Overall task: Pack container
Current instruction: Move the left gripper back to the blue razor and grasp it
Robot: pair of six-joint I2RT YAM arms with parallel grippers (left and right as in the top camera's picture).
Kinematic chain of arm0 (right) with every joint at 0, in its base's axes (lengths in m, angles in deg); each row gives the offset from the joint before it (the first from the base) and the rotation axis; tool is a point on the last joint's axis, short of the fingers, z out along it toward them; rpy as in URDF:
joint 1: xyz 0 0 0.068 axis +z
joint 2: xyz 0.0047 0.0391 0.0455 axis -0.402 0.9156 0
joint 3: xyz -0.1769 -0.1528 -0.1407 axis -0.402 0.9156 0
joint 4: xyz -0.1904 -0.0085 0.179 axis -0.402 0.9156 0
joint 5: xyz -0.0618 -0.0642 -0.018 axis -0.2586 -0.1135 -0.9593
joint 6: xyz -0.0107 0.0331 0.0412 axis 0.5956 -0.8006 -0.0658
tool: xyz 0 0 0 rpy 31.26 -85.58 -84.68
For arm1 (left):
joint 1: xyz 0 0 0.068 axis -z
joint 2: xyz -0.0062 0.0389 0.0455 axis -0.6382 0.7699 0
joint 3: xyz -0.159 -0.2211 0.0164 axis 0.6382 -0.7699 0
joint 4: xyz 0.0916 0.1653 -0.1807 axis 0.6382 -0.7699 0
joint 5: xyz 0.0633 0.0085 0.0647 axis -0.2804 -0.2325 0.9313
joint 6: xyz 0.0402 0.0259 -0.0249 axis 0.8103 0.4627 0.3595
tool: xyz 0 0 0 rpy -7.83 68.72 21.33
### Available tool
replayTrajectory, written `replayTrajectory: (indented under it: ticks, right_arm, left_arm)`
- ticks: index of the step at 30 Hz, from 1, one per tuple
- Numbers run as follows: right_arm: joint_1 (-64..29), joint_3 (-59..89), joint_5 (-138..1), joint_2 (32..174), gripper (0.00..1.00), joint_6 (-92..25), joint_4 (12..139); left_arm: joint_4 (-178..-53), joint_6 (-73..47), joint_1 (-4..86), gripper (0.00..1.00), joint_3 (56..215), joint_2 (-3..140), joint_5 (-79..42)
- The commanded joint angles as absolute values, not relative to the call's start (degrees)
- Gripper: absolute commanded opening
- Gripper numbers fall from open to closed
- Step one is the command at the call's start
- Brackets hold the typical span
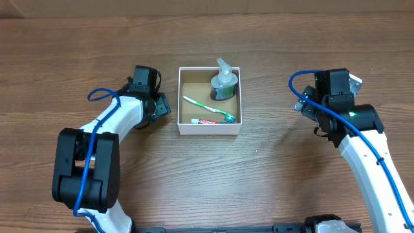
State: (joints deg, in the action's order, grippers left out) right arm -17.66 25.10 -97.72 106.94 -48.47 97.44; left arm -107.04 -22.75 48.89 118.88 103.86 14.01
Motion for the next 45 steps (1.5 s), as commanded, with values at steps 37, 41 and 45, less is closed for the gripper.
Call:
replayTrajectory:
  ticks: [37, 41, 45]
  right_arm:
    - [-17.7, 24.5, -98.1, 106.3, 1.0, -48.7, 97.1]
    - [-17.7, 24.5, -98.1, 106.3, 1.0, -48.7, 97.1]
    - [-17.7, 24.5, -98.1, 106.3, 1.0, -48.7, 97.1]
  left_arm:
    - [-107.9, -21.6, 48.6, 0.24, 117.4, 104.4, 16.7]
    - [-107.9, -21.6, 48.6, 0.14, 117.9, 104.4, 16.0]
    - [-109.3, -21.6, 48.6, 0.13, 120.3, 104.4, 13.7]
